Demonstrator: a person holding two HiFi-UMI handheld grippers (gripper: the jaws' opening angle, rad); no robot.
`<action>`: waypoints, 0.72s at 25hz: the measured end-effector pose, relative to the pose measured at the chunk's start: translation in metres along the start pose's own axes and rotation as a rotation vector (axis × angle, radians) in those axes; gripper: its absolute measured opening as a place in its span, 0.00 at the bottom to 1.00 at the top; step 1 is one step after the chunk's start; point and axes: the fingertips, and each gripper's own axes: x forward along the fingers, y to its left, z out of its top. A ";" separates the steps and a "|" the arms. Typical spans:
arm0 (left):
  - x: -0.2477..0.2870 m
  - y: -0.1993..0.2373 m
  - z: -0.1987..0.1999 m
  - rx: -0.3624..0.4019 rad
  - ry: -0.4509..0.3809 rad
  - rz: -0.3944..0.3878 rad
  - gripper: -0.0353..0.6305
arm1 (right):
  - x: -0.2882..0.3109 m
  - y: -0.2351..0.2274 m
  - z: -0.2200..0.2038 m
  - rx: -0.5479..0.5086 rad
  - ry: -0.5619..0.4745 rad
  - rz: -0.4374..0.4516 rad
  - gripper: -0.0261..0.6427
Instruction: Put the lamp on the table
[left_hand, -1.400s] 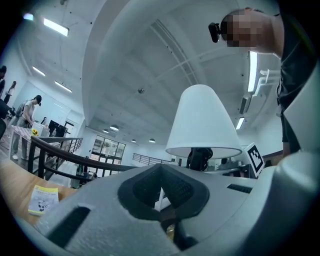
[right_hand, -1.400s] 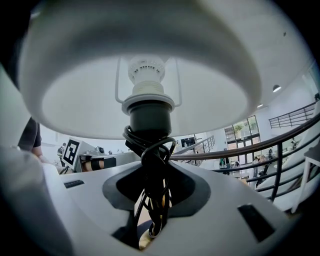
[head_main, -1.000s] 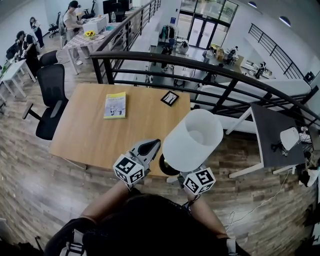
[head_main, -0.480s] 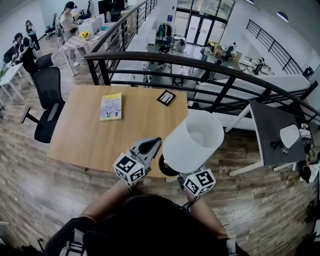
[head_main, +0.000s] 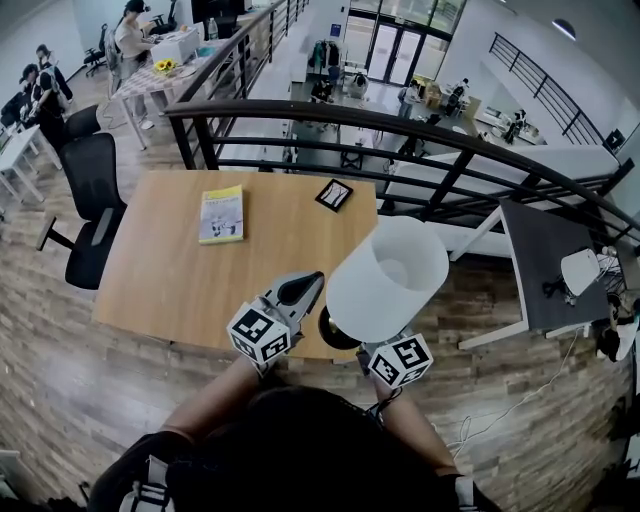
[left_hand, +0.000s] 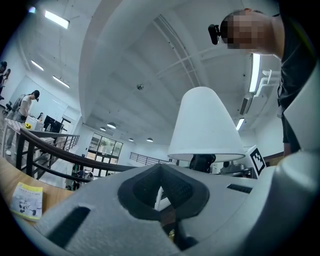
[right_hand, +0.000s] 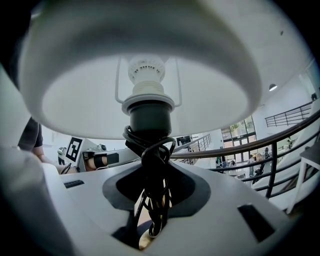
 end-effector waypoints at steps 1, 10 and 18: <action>0.000 0.006 0.001 -0.002 0.000 -0.003 0.06 | 0.007 0.000 0.001 -0.001 0.001 -0.002 0.21; -0.007 0.078 0.016 -0.009 0.004 -0.048 0.06 | 0.081 0.008 0.004 -0.008 -0.011 -0.037 0.21; -0.021 0.136 0.039 -0.003 0.016 -0.113 0.06 | 0.146 0.026 0.013 -0.001 -0.039 -0.087 0.21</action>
